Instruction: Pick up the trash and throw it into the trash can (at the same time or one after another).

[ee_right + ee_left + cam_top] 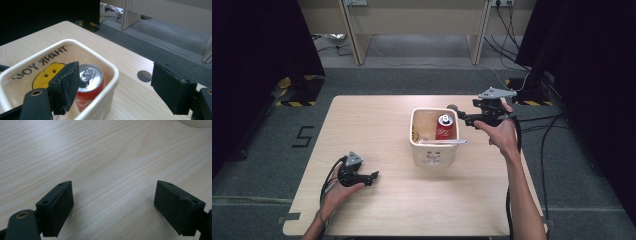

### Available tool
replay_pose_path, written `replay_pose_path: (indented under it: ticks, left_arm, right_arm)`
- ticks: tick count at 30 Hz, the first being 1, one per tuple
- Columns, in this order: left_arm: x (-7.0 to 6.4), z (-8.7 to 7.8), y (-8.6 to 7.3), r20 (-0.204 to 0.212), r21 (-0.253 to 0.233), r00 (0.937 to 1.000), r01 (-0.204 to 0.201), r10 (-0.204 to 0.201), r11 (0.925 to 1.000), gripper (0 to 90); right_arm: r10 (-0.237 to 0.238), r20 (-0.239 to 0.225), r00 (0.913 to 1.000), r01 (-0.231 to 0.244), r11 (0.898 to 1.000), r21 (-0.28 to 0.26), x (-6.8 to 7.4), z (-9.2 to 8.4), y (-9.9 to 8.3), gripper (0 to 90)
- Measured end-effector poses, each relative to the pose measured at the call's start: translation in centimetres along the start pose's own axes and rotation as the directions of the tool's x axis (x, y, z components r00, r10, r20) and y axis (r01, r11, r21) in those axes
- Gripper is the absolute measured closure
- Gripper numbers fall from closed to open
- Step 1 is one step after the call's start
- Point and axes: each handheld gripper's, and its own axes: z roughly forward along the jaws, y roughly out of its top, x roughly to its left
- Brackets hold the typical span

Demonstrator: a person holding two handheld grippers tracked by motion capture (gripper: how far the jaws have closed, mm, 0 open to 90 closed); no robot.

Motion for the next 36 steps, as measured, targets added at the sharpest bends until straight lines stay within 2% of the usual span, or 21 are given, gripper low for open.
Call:
replay_pose_path:
  ticks: [3, 7, 13, 16, 23, 36]
  left_arm:
    - [0.0, 0.0, 0.0, -0.001, -0.001, 1.0000, 0.000, 0.000, 1.0000, 15.2]
    - [0.0, 0.0, 0.0, -0.001, -0.001, 1.0000, 0.000, 0.000, 1.0000, 15.2]
    - [0.0, 0.0, 0.0, 0.000, 0.000, 1.0000, 0.000, 0.000, 1.0000, 15.2]
    - [0.0, 0.0, 0.0, -0.001, 0.001, 1.0000, -0.003, 0.003, 1.0000, 15.2]
    - [0.0, 0.0, 0.0, -0.001, -0.001, 1.0000, 0.000, 0.000, 1.0000, 15.2]
    - [0.0, 0.0, 0.0, -0.001, -0.001, 1.0000, 0.001, -0.001, 1.0000, 15.2]
  right_arm:
    - [0.008, 0.006, 1.0000, -0.008, 1.000, 0.001, -0.1, -0.5, -0.5, 23.5]
    - [0.012, 0.036, 0.9993, -0.012, 1.000, 0.005, -0.3, -1.2, -1.3, 23.5]
    - [0.032, 0.043, 0.9986, -0.032, 0.999, -0.003, -0.7, -2.2, -2.4, 23.5]
    - [0.027, 0.072, 0.9970, -0.027, 1.000, -0.003, -0.8, -2.8, -2.9, 23.5]
    - [0.017, 0.097, 0.9951, -0.017, 1.000, 0.000, -0.5, -4.1, -4.2, 23.3]
    - [-0.006, 0.120, 0.9927, 0.004, 1.000, 0.011, 0.3, -5.0, -5.9, 22.5]
